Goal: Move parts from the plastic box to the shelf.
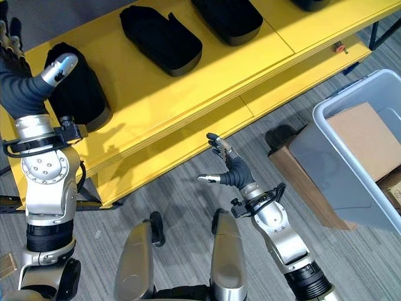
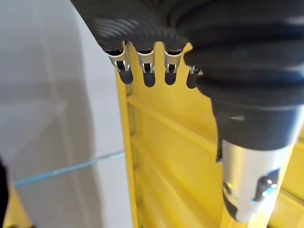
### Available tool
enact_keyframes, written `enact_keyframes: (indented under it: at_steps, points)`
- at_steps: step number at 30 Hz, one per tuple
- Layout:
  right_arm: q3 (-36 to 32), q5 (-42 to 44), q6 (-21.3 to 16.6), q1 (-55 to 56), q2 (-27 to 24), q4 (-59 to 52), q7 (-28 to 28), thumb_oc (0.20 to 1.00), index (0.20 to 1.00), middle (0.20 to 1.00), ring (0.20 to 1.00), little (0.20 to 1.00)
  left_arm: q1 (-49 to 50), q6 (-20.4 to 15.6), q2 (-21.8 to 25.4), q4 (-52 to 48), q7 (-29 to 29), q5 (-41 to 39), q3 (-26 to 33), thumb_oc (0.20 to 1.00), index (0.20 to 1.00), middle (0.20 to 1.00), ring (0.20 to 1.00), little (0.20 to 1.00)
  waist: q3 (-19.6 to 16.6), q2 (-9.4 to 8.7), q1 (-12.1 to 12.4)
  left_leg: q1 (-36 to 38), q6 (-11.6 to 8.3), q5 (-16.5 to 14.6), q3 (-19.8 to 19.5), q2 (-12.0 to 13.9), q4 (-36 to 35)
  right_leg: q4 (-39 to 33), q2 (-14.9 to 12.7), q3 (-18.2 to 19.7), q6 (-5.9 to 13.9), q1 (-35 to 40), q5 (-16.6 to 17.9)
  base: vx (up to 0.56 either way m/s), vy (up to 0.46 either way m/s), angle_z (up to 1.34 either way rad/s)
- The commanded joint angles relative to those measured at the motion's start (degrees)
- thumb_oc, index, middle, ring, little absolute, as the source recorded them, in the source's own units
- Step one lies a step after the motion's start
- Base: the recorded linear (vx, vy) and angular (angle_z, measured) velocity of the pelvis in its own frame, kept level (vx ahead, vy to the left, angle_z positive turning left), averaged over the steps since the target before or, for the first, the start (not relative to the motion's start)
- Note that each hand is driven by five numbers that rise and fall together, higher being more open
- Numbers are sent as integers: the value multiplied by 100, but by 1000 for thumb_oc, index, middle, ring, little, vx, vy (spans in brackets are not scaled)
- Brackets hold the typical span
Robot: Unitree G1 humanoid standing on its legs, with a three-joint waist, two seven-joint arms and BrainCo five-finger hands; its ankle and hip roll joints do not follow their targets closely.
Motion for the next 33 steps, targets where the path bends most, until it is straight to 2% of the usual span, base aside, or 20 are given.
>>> enact_keyframes:
  at_steps: [1, 7, 12, 14, 16, 20, 23, 26, 27, 33]
  points:
    - [-85, 59, -398, -166, 41, -372, 38, 1000, 1000, 1000, 1000, 1000, 447, -346, -210, -514, -389, -631, -15, 1000, 1000, 1000, 1000, 1000, -233, 205, -51, 848, -699, 1574, -261, 474, -818, 44, -354, 690, 834, -107, 2141, 0, 0, 0]
    - [-298, -138, -442, -200, 54, -474, 9, 1000, 1000, 1000, 1000, 1000, 1715, -249, -574, -677, -923, -1441, -177, 1000, 1000, 1000, 1000, 1000, -233, 373, 20, 1244, -664, 1670, -234, 575, -1164, -203, -199, 600, 699, 304, 2108, 16, -29, 0]
    - [-609, -550, -535, -197, -17, -728, -22, 1000, 1000, 1000, 1000, 1000, 2715, -113, -629, -571, -1389, -1905, -458, 1000, 1000, 1000, 1000, 1000, -233, 462, 135, 1696, -300, 1726, -155, 454, -1645, -675, -151, 380, 565, 911, 2183, 7, -25, 11]
    - [-726, -718, -565, -209, -19, -790, -48, 1000, 1000, 1000, 1000, 1000, 2881, -82, -573, -552, -1502, -1904, -466, 1000, 1000, 1000, 1000, 1000, -293, 486, 177, 1840, -213, 1740, -113, 436, -1840, -900, -100, 273, 540, 1109, 2237, 37, -58, 9]
    - [-858, -978, -605, -303, 0, -803, -112, 1000, 1000, 1000, 1000, 1000, 3163, -52, -653, -486, -1665, -1994, -494, 1000, 1000, 1000, 1000, 1000, -454, 501, 282, 2014, -6, 1708, -2, 382, -2139, -1281, 69, 140, 441, 1379, 2316, 51, -98, 12]
    - [-960, -1195, -635, -404, -48, -619, -157, 1000, 1000, 1000, 1000, 1000, 3325, -43, -626, -516, -1775, -1788, -420, 1000, 1000, 1000, 1000, 1000, -584, 458, 384, 2158, 82, 1684, 59, 344, -2383, -1547, 176, 78, 358, 1582, 2335, 51, -75, 0]
    - [-784, -1346, -658, -860, -158, 254, -299, 1000, 1000, 1000, 1000, 1000, 3558, -40, -657, -432, -1930, -1916, -481, 1000, 1000, 1000, 1000, 1000, -841, 418, 600, 2452, 252, 1592, 138, 279, -3006, -2026, 308, 16, 223, 1866, 2296, 86, -81, 3]
    - [-737, -1322, -668, -962, -164, 445, -338, 1000, 1000, 1000, 1000, 1000, 3591, -36, -675, -433, -1949, -1938, -478, 1000, 1000, 1000, 1000, 1000, -903, 415, 642, 2472, 280, 1596, 151, 277, -3121, -2088, 334, 8, 200, 1874, 2289, 33, -41, -10]
    - [-494, -1285, -663, -1354, -193, 1006, -416, 1000, 1000, 1000, 1000, 1000, 3670, -6, -665, -470, -1978, -1980, -455, 1000, 1000, 1000, 1000, 1000, -997, 373, 764, 2503, 320, 1569, 205, 247, -3369, -2316, 422, -3, 151, 1946, 2245, 16, -77, -3]
    - [174, -1235, -618, -2408, -176, 2022, -556, 1000, 1000, 1000, 1000, 1000, 3497, 5, -531, -476, -2017, -2071, -608, 1000, 1000, 1000, 1000, 1000, -716, 322, 985, 2486, 297, 1572, 234, 260, -3428, -2375, 410, -9, 145, 1964, 2246, -12, -49, -2]
